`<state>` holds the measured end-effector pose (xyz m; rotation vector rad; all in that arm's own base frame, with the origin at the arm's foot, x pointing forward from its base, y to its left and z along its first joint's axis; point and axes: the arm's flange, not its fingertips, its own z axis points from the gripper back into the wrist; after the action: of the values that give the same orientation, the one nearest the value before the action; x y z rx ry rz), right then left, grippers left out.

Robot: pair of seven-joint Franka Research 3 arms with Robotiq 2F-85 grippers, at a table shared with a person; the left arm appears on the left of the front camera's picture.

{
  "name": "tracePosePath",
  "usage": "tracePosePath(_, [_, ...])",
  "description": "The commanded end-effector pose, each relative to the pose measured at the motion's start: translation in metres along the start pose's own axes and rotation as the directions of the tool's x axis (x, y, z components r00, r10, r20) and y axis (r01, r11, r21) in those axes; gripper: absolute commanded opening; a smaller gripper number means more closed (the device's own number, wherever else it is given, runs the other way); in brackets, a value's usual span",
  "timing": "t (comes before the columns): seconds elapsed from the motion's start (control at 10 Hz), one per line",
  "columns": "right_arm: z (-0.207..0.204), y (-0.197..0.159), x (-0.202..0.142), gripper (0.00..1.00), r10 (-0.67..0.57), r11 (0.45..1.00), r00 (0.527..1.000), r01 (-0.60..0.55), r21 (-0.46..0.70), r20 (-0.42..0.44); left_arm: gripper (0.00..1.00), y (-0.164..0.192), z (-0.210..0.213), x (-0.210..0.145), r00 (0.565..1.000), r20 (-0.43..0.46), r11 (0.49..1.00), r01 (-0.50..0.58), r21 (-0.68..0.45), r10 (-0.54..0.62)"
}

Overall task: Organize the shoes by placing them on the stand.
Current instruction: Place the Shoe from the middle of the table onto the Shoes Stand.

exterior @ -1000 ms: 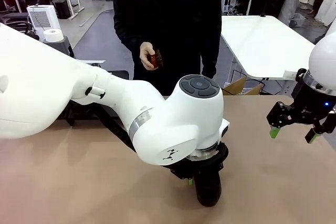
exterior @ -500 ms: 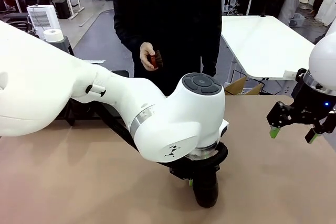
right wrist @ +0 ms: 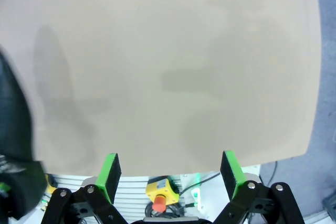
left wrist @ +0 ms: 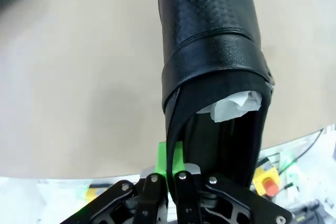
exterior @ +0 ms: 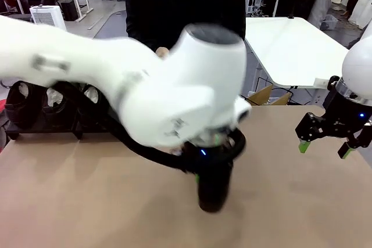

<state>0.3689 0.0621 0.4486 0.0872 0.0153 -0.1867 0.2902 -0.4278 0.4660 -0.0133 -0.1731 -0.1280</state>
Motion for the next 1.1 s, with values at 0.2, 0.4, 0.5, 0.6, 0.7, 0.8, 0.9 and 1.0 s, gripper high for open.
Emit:
tracePosePath(0.2, [0.001,0.001,0.001,1.0,-0.008,1.0,1.0,0.008,0.012,0.005,0.0,0.143,0.069,0.044,0.966,0.253,0.997,0.035,0.073,-0.052])
tracePosePath(0.4, [0.001,0.001,0.001,1.0,-0.008,1.0,1.0,0.008,0.012,0.005,0.0,0.118,0.079,0.038,0.978,0.206,0.999,0.015,0.052,-0.025])
tracePosePath(0.5, [0.001,0.001,0.001,1.0,-0.008,1.0,1.0,0.008,0.012,0.005,0.0,0.118,0.079,0.038,0.978,0.206,0.999,0.015,0.052,-0.025])
tracePosePath(0.6, [0.001,0.001,0.001,1.0,-0.008,1.0,1.0,0.008,0.012,0.005,0.0,0.118,0.079,0.038,0.978,0.206,0.999,0.015,0.052,-0.025])
tracePosePath(0.7, [0.001,0.001,0.001,1.0,-0.008,1.0,1.0,0.008,0.012,0.005,0.0,0.118,0.079,0.038,0.978,0.206,0.999,0.015,0.052,-0.025])
tracePosePath(0.8, [0.001,0.001,0.001,1.0,-0.008,1.0,1.0,0.008,0.012,0.005,0.0,0.128,0.076,0.039,0.979,0.202,0.997,0.019,0.073,-0.033])
tracePosePath(0.9, [0.001,0.001,0.001,1.0,-0.008,1.0,1.0,0.008,0.012,0.005,0.0,0.139,0.07,0.045,0.973,0.23,0.993,0.001,0.116,-0.028])
tracePosePath(1.0, [0.001,0.001,0.001,1.0,-0.008,1.0,1.0,0.008,0.012,0.005,0.0,0.159,0.045,0.064,0.927,0.374,0.989,-0.034,0.143,-0.022])
